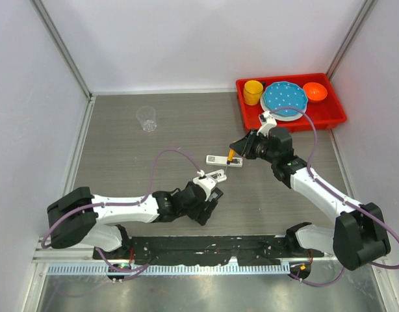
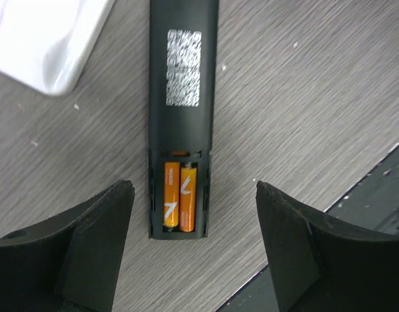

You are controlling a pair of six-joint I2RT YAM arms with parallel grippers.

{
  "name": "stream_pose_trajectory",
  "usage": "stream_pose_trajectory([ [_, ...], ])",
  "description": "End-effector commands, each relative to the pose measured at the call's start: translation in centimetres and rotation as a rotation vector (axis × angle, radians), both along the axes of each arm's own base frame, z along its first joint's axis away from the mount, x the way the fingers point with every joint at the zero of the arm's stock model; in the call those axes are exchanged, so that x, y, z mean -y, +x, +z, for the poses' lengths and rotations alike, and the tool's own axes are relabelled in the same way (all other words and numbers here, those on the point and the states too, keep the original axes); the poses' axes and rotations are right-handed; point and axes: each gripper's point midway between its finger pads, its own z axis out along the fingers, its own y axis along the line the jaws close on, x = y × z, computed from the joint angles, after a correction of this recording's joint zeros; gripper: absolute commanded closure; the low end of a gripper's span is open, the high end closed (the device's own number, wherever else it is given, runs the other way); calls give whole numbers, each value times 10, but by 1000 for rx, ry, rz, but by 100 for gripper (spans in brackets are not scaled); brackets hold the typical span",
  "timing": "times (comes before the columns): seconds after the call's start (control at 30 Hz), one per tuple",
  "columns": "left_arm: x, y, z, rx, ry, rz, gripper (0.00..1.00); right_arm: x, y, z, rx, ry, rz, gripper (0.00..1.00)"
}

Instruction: Unload the batteries from the remote control

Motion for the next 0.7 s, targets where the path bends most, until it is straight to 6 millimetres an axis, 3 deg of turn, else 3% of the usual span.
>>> stream_pose_trajectory([
  [0.0, -10, 0, -14, 13, 20, 84, 22, -2, 6, 19, 64, 37, 5, 99],
  [0.13, -15, -10, -26, -18, 47, 76, 26, 0, 6, 21, 67, 42, 0, 99],
  [0.23, -11, -17, -30, -38, 55, 34, 35, 2, 6, 22, 73, 44, -4, 99],
  [0.37, -10, -15, -33, -24, 87, 21, 68, 6, 7, 24, 78, 44, -18, 99],
  [0.4, -8, -13, -34, -18, 91, 16, 71, 9, 8, 25, 81, 43, -25, 99],
  [0.57, 9, 5, -28, 75, 113, -28, 76, 31, 11, 21, 66, 11, -97, 99],
  [0.67, 30, 18, -20, 133, 114, -67, 76, 46, 10, 20, 59, 16, -142, 99],
])
